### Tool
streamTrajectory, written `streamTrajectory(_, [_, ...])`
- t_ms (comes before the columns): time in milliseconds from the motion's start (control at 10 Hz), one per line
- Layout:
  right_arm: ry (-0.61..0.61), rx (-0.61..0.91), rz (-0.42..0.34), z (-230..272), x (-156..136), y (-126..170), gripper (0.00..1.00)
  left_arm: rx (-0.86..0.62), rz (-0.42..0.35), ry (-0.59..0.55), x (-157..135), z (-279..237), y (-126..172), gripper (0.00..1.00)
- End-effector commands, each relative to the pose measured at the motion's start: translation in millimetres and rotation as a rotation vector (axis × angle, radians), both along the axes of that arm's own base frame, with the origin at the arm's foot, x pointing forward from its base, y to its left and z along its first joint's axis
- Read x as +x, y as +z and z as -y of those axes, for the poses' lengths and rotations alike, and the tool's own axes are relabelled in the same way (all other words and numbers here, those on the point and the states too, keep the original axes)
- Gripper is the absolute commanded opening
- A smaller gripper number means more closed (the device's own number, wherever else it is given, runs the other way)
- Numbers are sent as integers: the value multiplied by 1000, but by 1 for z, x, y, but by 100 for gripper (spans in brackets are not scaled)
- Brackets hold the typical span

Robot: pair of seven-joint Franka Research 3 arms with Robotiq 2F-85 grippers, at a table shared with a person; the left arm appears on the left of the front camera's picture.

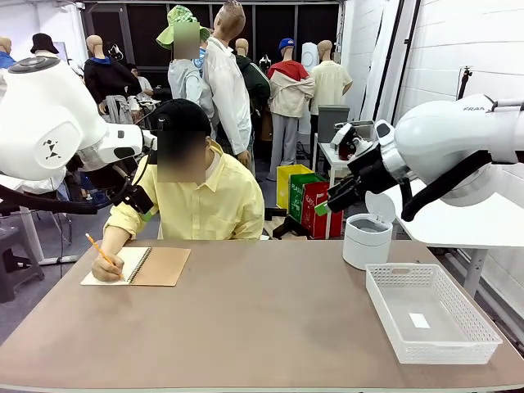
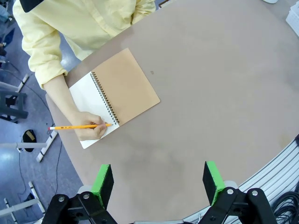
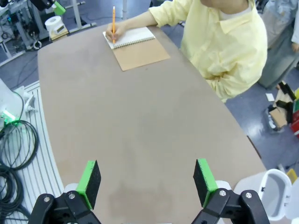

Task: Sort the paper based on its condition.
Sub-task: If a person hands you a paper, place it in the Organizing basket , and if it's crumpled, put it in the Trash can.

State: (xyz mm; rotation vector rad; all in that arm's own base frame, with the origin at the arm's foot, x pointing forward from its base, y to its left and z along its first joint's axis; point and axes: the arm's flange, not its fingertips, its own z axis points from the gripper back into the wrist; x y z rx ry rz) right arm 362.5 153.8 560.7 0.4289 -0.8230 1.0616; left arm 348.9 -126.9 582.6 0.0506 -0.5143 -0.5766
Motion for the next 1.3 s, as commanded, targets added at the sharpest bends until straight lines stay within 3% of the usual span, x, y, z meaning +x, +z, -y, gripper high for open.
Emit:
streamTrajectory(0, [3, -3, -4, 0, 0, -1, 100, -3, 6, -4, 0, 0, 1, 100])
streamTrajectory(1200, [3, -3, -4, 0, 0, -1, 100, -3, 6, -4, 0, 0, 1, 100])
